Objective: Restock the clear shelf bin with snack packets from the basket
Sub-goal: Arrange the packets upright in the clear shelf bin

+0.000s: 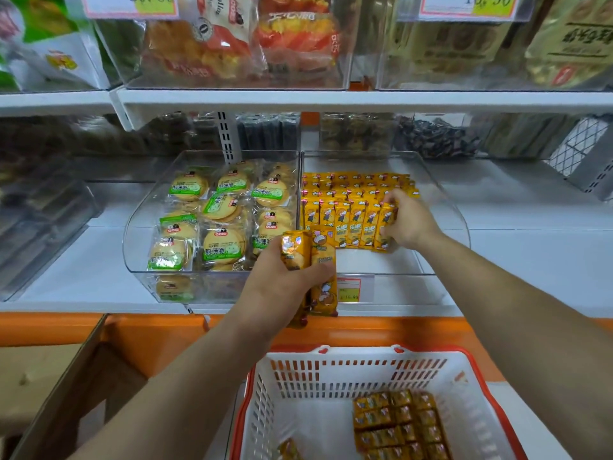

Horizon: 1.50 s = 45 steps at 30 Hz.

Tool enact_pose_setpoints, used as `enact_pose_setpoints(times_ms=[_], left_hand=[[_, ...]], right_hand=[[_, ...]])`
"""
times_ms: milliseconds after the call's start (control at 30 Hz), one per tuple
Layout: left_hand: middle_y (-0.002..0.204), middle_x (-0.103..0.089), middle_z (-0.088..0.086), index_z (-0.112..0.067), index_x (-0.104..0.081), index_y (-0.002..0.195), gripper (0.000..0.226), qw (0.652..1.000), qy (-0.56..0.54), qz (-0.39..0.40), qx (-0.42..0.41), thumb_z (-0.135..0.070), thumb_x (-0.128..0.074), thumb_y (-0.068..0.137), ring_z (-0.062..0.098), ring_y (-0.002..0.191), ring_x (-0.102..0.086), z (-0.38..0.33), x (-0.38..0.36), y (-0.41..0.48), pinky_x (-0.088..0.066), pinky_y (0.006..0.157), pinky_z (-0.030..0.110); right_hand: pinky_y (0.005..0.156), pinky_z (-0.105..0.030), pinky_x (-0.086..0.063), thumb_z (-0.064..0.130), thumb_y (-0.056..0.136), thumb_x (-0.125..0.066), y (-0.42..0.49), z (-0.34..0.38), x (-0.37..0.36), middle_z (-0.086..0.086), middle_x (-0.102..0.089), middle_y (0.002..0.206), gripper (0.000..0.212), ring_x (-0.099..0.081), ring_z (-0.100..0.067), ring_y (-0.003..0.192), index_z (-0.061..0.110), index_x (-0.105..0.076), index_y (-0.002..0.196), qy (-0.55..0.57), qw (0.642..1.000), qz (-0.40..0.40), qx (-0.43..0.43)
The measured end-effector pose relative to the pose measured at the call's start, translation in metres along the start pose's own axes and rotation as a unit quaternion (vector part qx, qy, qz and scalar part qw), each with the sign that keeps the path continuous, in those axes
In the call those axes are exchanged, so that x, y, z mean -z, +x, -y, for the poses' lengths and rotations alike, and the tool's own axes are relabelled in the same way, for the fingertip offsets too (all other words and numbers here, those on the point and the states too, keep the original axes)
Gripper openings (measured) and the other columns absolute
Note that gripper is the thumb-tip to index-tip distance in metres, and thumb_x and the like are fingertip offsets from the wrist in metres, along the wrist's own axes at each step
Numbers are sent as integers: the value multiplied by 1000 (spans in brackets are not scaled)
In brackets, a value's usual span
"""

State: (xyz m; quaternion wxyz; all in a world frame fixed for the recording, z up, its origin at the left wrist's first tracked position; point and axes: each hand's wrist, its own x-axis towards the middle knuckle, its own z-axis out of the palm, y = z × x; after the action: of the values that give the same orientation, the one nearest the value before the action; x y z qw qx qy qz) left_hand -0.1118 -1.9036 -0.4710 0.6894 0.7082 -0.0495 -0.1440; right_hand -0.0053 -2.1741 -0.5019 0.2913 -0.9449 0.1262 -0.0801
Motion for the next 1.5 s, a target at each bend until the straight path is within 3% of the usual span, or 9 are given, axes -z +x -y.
enact_pose_setpoints(times_ms=[67,300,467,600,800,967,1067,1367,1500], left_hand=[[89,-80,-6,-25,-65,110,28,1000,-6,0,-1,-23,-81,86,15,79,-78,0,-3,1,-61,60,24],[99,-80,2,-25,-66,111,29,999,-33,-3,26,-25,-81,86,25,91,-78,-5,-13,-2,-61,88,50],[104,-77,18,-11,-65,114,27,991,-111,7,69,-8,-75,88,39,95,-76,-10,-23,-8,-59,91,57],[104,-76,23,-5,-67,117,31,990,-119,52,50,4,-69,88,40,94,-75,-8,-38,-17,-62,84,54],[108,-77,17,-14,-69,119,44,988,-96,121,10,-13,-83,78,35,97,-76,-2,-51,-29,-62,77,44],[108,-78,13,-21,-72,116,48,987,-78,140,5,-20,-86,70,32,99,-76,-2,-56,-32,-62,74,39],[105,-80,7,-29,-78,100,35,990,-75,119,13,-25,-84,66,26,93,-78,-3,-55,-32,-62,69,33],[106,-79,7,-12,-66,116,34,993,-108,51,7,-26,-74,85,26,96,-78,-7,-45,-29,-61,70,31],[97,-80,7,-12,-69,112,20,995,-100,27,-10,-17,-73,92,22,82,-78,-6,-48,-28,-60,62,29]], right_hand=[[68,-29,-48,0,76,-81,1,-2,0,-11,-62,122,59,-61,-29,96,25,-50,120,8,1000,3,-12],[87,-31,-46,13,76,-81,-29,14,31,-15,-60,128,84,-59,-33,113,17,-37,147,-22,999,11,28],[69,-16,-50,19,86,-72,-114,29,71,5,-69,91,26,-67,-9,78,26,-61,109,135,985,47,92],[65,-28,-58,21,95,-65,-172,29,72,3,-72,101,30,-73,-19,85,31,-61,122,335,930,144,56],[64,-24,-55,33,94,-65,-179,27,72,20,-68,88,45,-71,-10,81,43,-51,136,342,924,162,61],[67,-32,-58,18,86,-76,-175,21,80,3,-69,98,37,-72,-18,79,23,-63,120,371,913,165,34],[68,-36,-58,5,84,-75,-172,18,83,3,-70,79,35,-71,-16,70,15,-60,114,399,902,165,19],[75,-35,-60,-6,84,-69,-169,18,82,-22,-66,101,20,-73,-38,86,11,-62,92,526,839,134,-26],[75,-39,-53,12,66,-89,-179,24,57,-5,-69,88,45,-70,-29,80,21,-62,101,400,900,175,6]])
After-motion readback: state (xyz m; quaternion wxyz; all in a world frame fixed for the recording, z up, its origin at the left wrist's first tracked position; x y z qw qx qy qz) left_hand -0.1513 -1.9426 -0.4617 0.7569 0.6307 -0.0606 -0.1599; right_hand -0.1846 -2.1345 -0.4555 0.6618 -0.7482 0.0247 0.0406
